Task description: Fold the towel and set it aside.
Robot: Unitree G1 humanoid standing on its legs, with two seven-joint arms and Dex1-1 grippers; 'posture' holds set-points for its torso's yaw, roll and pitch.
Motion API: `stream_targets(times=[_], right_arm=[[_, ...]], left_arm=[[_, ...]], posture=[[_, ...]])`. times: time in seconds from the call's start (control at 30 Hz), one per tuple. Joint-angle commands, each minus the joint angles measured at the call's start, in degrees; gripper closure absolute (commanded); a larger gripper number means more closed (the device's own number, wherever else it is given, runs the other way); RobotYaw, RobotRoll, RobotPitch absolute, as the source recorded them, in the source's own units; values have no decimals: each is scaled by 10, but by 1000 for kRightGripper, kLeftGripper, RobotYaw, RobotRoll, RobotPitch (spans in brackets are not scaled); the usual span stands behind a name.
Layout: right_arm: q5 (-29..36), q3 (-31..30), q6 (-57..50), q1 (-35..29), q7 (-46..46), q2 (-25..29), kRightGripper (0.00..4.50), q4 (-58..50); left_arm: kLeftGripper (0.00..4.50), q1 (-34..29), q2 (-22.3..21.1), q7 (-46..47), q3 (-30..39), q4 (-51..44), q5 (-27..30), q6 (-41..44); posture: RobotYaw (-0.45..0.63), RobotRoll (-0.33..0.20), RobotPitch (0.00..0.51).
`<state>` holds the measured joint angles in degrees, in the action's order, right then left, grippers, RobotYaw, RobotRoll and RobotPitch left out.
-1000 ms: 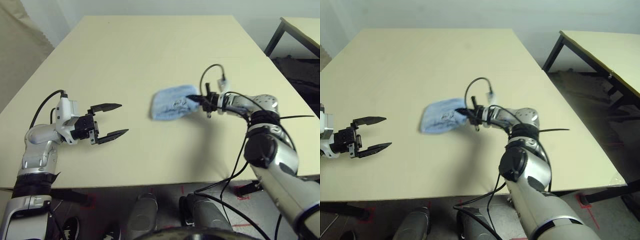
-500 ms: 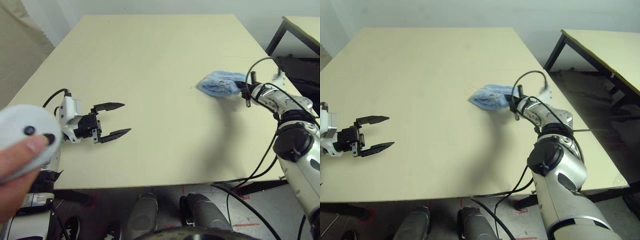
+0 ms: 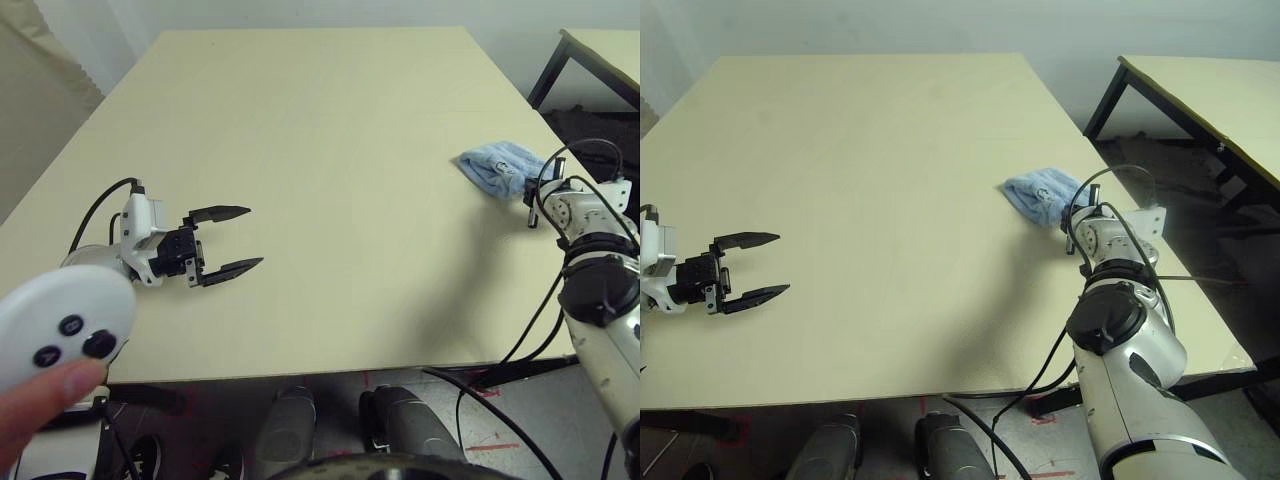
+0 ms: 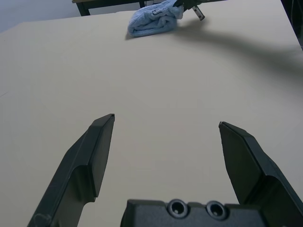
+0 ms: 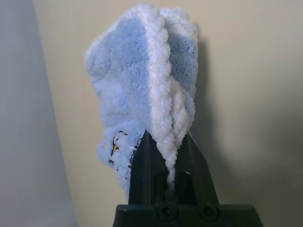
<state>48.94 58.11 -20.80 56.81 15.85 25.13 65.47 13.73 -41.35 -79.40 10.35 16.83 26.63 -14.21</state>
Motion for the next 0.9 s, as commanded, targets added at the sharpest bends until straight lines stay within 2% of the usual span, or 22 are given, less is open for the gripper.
stream_targets(times=[0.03, 0.57, 0.9], right_arm=[[26, 7, -16, -19, 33, -23, 4457, -37], [122, -29, -155, -92, 168, -187, 4457, -316], [135, -35, -138, -108, 179, -185, 4457, -328]], left_arm=[[0, 4, 2, 0, -4, 10, -7, -7], [0, 10, 3, -2, -8, 17, -9, -10], [0, 11, 7, -1, -11, 14, -11, -10]], posture=[[88, 0, 74], [82, 0, 73], [80, 0, 77]])
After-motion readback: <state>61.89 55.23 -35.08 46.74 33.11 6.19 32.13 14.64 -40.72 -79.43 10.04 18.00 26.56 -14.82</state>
